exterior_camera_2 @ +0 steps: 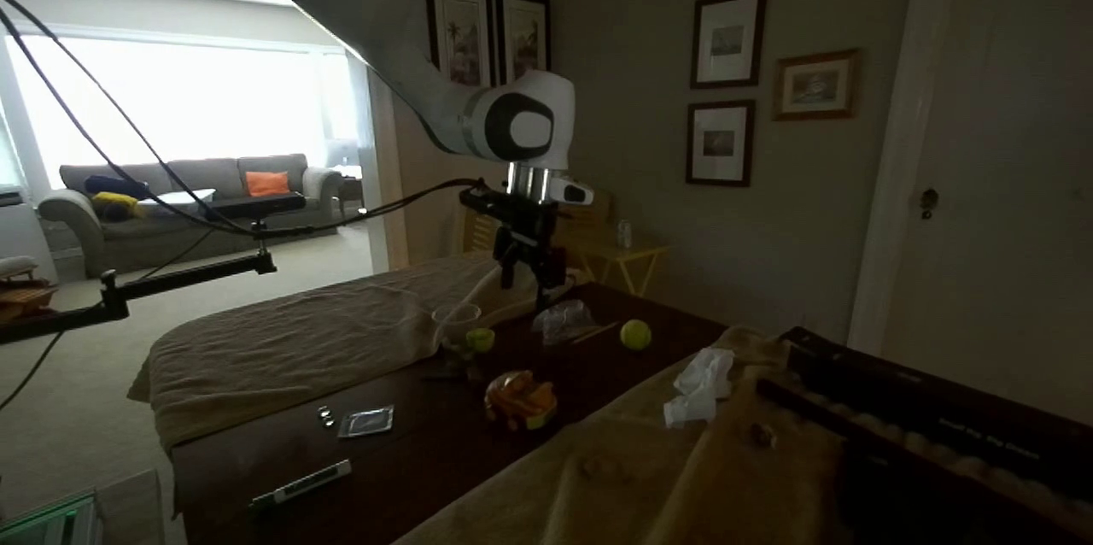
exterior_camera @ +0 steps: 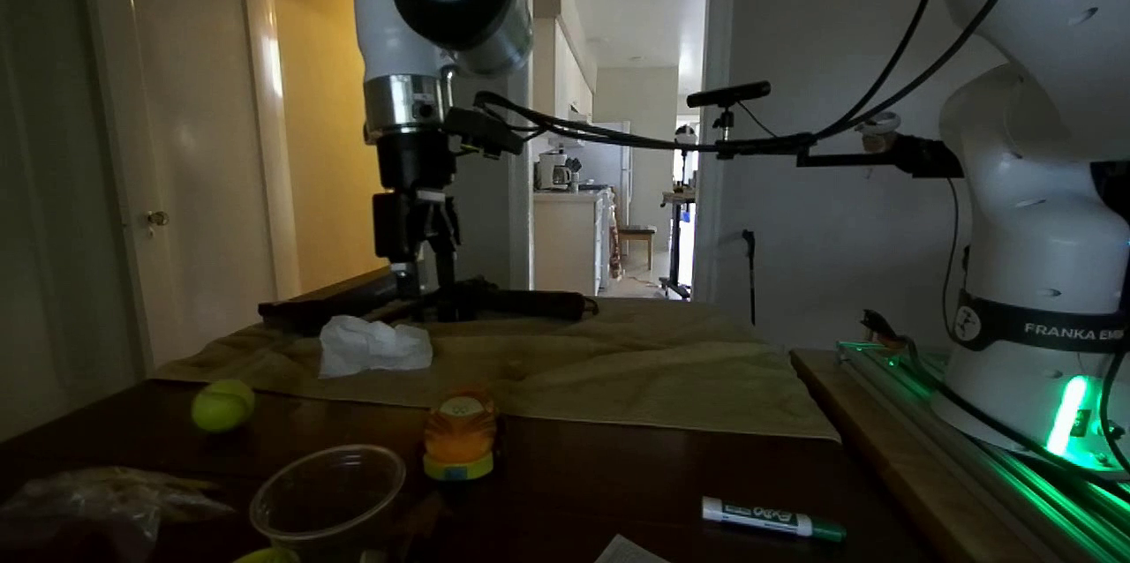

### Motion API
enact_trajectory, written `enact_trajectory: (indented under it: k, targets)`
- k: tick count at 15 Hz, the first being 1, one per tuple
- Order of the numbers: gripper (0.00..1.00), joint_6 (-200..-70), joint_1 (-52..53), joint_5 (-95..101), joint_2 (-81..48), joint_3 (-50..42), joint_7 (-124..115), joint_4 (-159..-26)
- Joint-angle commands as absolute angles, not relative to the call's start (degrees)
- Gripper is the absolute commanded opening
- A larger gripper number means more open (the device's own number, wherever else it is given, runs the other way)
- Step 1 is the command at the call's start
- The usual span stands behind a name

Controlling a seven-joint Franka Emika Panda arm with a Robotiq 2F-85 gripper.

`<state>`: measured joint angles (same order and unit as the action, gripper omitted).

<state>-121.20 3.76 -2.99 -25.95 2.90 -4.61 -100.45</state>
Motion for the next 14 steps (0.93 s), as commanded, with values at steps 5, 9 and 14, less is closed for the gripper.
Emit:
enact_trajectory:
  k: [5, 9, 14]
  targets:
    - [1.0, -125.29, 3.83, -5.41, -25.96, 4.68, -3.53, -103.86]
    - [1.0, -126.21, 4.03, -5.17, -26.18, 4.83, -3.81, -104.33]
    - [1.0, -126.96, 4.13, -5.15, -26.85, 4.88, -4.06, -104.22]
